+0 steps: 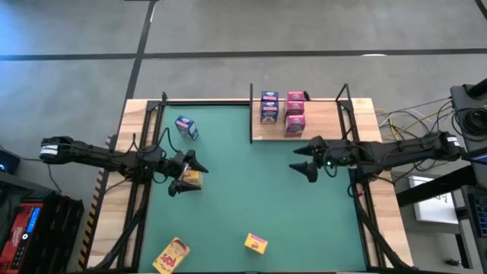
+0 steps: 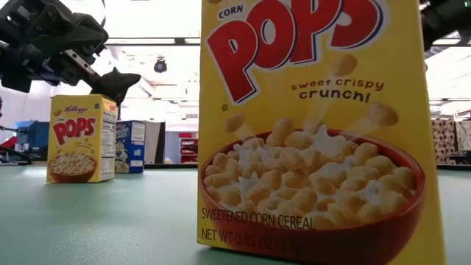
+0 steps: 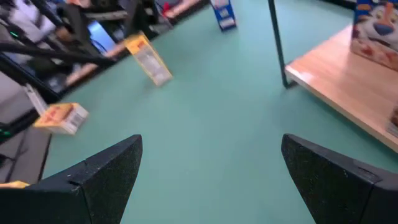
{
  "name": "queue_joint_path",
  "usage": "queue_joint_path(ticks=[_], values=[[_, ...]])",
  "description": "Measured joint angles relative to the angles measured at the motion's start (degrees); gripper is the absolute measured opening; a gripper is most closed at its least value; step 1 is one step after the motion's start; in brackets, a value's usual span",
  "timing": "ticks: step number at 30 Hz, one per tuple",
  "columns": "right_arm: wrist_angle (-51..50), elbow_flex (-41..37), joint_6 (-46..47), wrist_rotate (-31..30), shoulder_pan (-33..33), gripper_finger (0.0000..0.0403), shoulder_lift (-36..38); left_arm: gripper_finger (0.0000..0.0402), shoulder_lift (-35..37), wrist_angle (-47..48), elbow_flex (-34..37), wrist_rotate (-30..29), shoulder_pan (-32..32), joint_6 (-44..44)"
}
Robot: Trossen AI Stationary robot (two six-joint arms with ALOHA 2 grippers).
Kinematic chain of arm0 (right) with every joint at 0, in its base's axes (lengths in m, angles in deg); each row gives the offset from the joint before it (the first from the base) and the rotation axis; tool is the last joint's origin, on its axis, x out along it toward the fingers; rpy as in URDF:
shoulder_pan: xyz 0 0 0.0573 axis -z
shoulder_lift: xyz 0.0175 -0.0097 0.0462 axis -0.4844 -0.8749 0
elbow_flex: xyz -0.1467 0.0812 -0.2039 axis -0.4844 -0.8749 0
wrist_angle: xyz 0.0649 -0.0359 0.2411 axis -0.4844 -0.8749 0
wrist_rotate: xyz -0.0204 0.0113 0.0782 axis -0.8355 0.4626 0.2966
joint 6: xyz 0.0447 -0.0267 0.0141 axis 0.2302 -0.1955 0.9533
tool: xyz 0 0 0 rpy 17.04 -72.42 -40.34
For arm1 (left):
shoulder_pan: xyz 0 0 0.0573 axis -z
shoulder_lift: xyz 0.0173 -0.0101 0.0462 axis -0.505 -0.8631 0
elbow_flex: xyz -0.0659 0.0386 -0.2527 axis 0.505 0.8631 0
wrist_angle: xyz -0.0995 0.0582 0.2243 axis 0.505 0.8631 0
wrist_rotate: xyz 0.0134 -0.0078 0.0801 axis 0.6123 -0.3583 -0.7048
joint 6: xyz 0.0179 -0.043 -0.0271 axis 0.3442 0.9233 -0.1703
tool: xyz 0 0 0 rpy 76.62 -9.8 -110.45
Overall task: Stack cereal on shelf
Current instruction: Move the middle left yellow cereal box to the center
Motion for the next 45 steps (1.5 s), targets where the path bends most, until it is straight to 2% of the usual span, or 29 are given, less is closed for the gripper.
queue_joint_path(ticks=[21, 28, 35, 45], values=[[40.1, -24.3, -10.9, 0.5, 0.0, 0.0373, 2.7, 0.0352, 0.0, 0.0, 0.0, 0.0, 0.0, 0.0], [40.1, -24.8, -11.4, 0.7, 0.0, 0.0373, 2.6, 0.0352, 0.0, 0.0, 0.0, 0.0, 0.0, 0.0], [35.6, -24.9, -10.2, 3.6, 0.0, 0.0373, 2.6, 0.0352, 0.0, 0.0, 0.0, 0.0, 0.0, 0.0], [34.2, -24.9, -10.4, 3.1, 0.0, 0.0373, 2.6, 0.0352, 0.0, 0.0, 0.0, 0.0, 0.0, 0.0]])
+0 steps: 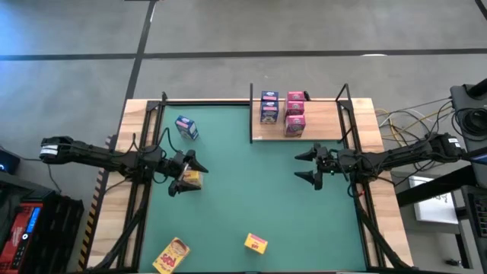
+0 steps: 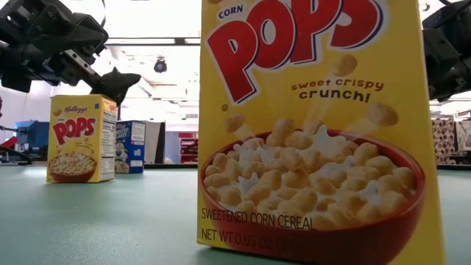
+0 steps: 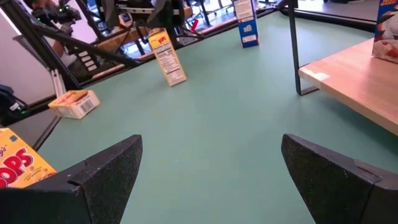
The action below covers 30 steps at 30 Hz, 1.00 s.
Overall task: Stack cereal on shelf
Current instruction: Move the middle left yellow cereal box to the center
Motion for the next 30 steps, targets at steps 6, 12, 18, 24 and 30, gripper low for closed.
queue_joint_path(ticks=[6, 12, 18, 24, 30], values=[[0.0, 0.0, -0.1, 0.0, 0.0, 0.0373, 0.0, 0.0352, 0.0, 0.0, 0.0, 0.0, 0.0, 0.0], [0.0, 0.0, -0.1, 0.0, 0.0, 0.0373, 0.0, 0.0352, 0.0, 0.0, 0.0, 0.0, 0.0, 0.0], [0.0, 0.0, 0.0, 0.0, 0.0, 0.0373, 0.0, 0.0352, 0.0, 0.0, 0.0, 0.0, 0.0, 0.0], [0.0, 0.0, 0.0, 0.0, 0.0, 0.0373, 0.0, 0.0352, 0.3, 0.0, 0.0, 8.4, -0.1, 0.0], [0.0, 0.0, 0.0, 0.0, 0.0, 0.0373, 0.0, 0.0352, 0.3, -1.7, 0.0, 10.0, -0.1, -10.5]])
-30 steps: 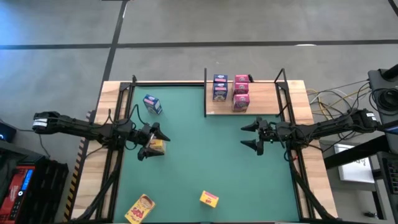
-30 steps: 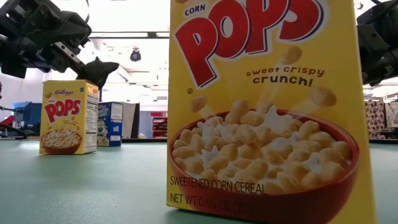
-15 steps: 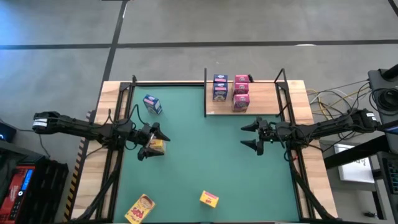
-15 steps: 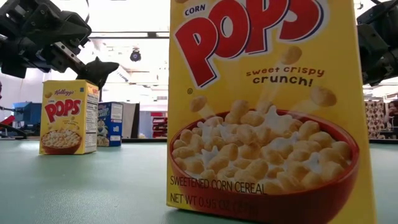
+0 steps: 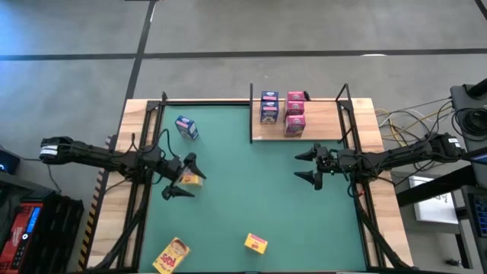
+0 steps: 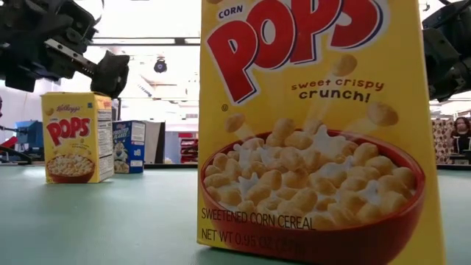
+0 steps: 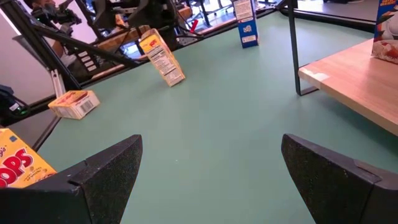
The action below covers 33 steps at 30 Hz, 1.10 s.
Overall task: Stack cereal on shelf
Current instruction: Move the middle left yellow cereal box to the center
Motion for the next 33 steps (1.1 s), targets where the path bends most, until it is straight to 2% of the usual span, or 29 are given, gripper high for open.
queue_joint_path(ticks=[6, 10, 20, 24, 27, 29, 33], values=[[0.0, 0.0, 0.0, 0.0, 0.0, 0.0373, 0.0, 0.0352, 0.1, -1.1, 0.0, -0.4, 0.0, -3.1], [0.0, 0.0, 0.0, 0.0, 0.0, 0.0373, 0.0, 0.0352, 0.1, -3.8, 0.0, -3.1, -0.1, 0.3], [0.0, 0.0, 0.0, 0.0, 0.0, 0.0373, 0.0, 0.0352, -0.6, -8.5, -0.3, -20.1, 0.0, 9.4], [0.0, 0.0, 0.0, 0.0, 0.0, 0.0373, 0.0, 0.0352, -1.8, 0.8, -4.7, -27.7, -0.1, 16.8], [0.0, 0.0, 0.0, 0.0, 0.0, 0.0373, 0.0, 0.0352, -2.6, 11.5, -10.9, -31.6, -0.1, 21.9], [0.0, 0.0, 0.0, 0.0, 0.0, 0.0373, 0.0, 0.0352, -3.7, 22.6, -16.8, -33.8, -0.1, 25.7], [0.0, 0.0, 0.0, 0.0, 0.0, 0.0373, 0.0, 0.0353, -8.1, 50.4, -31.5, -37.3, -0.1, 34.7]])
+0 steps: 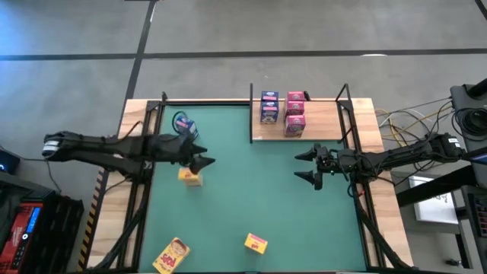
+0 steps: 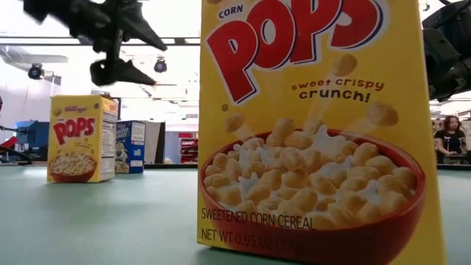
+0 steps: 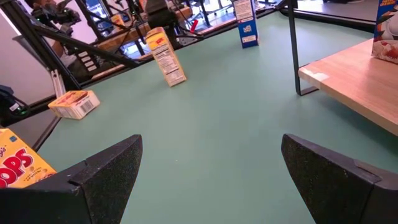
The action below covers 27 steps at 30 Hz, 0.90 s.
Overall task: Stack cereal on shelf
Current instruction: Move the middle left yellow cereal box to the center
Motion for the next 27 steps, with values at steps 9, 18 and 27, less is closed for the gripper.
queue_joint_path(ticks=[9, 18, 27], values=[[0.0, 0.0, 0.0, 0.0, 0.0, 0.0373, 0.0, 0.0397, -14.5, 36.3, -20.9, -4.7, 0.7, 18.6], [0.0, 0.0, 0.0, 0.0, 0.0, 0.0373, 0.0, 0.04, -21.3, 46.4, -23.7, -2.4, 6.8, 35.8], [0.0, 0.0, 0.0, 0.0, 0.0, 0.0373, 0.0, 0.04, -20.2, 52.2, -23.7, -5.6, 11.0, 43.1]])
